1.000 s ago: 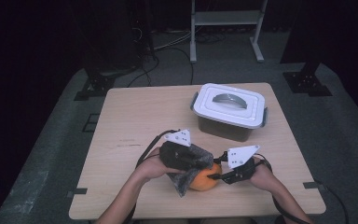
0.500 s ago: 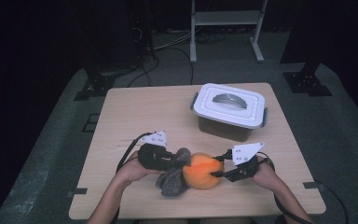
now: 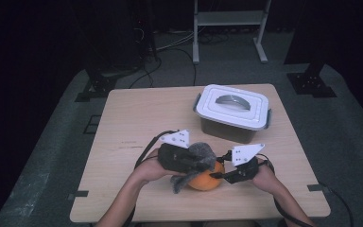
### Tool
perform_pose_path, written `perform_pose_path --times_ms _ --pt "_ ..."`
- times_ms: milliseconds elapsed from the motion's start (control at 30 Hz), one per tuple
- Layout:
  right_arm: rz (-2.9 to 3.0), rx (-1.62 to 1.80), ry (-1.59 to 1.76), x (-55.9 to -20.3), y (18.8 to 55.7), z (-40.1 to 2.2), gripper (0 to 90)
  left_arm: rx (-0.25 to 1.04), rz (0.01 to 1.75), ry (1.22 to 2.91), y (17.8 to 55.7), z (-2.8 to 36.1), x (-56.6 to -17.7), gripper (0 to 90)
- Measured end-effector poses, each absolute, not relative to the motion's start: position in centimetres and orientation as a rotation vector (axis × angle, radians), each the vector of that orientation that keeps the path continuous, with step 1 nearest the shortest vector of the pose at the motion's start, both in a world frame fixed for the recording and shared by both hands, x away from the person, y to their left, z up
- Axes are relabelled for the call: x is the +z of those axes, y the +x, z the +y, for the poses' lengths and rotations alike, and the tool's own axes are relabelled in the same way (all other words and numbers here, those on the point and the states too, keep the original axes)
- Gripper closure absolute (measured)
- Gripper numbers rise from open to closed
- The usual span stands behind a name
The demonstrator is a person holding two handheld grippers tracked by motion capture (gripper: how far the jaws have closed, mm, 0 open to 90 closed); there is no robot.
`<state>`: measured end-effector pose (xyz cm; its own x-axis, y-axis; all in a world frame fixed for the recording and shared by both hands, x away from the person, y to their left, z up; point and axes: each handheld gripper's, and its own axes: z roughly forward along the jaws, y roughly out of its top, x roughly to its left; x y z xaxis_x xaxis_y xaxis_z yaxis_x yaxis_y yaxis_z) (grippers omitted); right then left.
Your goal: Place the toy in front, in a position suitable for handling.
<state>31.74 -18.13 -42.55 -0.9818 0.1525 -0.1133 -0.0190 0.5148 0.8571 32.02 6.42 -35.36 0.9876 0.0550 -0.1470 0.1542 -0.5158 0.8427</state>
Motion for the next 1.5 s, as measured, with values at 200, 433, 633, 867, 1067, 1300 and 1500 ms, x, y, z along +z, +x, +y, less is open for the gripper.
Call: perform_pose_path --times_ms 200,433,633,867,1067,1300,1500 --pt "2.573 1.486 0.156 -42.8 31.8 -18.2 51.6 -0.116 0.163 2.183 32.5 3.8 -36.4 75.1" --pt "2.579 1.522 0.197 -43.1 32.2 -18.8 52.8 -0.073 0.189 2.191 32.6 4.5 -36.4 75.4" --pt "2.578 1.528 0.204 -43.1 32.2 -19.0 52.9 -0.045 0.224 2.184 32.7 6.8 -36.2 75.2" --pt "2.575 1.534 0.223 -43.2 32.4 -19.4 52.7 -0.031 0.279 2.156 32.9 9.8 -36.4 74.2" --pt "2.581 1.575 0.278 -43.4 32.9 -20.1 46.8 -0.032 0.305 2.140 33.0 10.5 -36.6 74.1" --pt "2.568 1.556 0.332 -41.7 32.3 -19.6 27.4 -0.044 0.287 2.141 33.4 9.2 -36.9 74.2" --pt "2.561 1.525 0.299 -40.2 32.1 -18.3 32.4 -0.042 0.264 2.151 33.7 7.5 -36.5 74.1"
